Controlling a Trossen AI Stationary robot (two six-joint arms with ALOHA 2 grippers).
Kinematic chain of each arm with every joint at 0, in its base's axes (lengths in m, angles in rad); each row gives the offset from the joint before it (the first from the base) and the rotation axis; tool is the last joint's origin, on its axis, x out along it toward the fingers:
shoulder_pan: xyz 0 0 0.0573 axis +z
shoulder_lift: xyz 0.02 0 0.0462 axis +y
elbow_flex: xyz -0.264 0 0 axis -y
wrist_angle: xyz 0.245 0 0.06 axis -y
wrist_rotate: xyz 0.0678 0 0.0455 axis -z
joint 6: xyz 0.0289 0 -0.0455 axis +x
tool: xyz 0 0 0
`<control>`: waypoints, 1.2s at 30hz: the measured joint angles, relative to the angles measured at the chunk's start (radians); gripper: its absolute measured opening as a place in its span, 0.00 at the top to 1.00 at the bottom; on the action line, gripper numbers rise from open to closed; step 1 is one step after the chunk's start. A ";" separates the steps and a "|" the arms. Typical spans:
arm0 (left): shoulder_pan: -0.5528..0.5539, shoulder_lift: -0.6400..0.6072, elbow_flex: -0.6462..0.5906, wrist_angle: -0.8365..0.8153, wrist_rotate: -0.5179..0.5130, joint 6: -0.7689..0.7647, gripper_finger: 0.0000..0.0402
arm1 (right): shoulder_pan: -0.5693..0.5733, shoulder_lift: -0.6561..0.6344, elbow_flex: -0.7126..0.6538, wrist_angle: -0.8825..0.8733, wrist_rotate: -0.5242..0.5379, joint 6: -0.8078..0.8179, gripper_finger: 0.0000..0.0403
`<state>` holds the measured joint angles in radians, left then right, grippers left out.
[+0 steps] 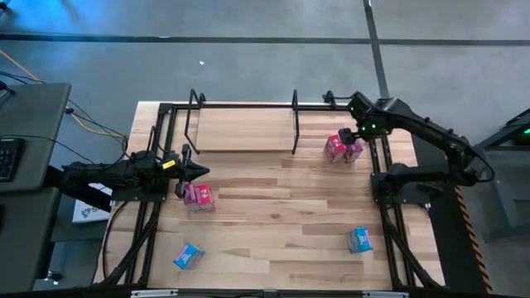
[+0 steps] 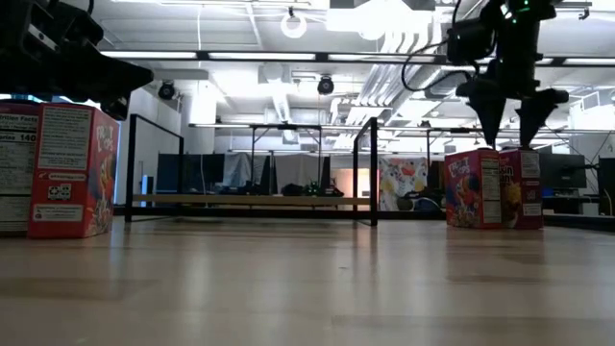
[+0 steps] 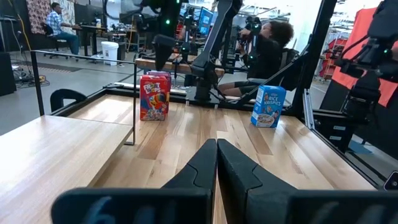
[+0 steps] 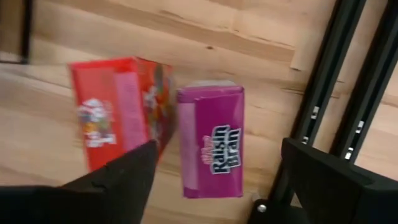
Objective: Stack cereal on shelf
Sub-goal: Put the right purple cereal box on the shelf
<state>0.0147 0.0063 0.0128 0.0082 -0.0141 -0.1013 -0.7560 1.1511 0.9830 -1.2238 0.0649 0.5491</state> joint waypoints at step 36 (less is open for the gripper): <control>0.000 0.000 0.000 0.000 0.000 0.000 0.99 | -0.025 -0.001 -0.214 0.189 0.035 -0.073 0.59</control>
<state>0.0145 0.0063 0.0128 0.0082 -0.0139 -0.1013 -0.7811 1.1503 0.7692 -1.0348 0.0998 0.4763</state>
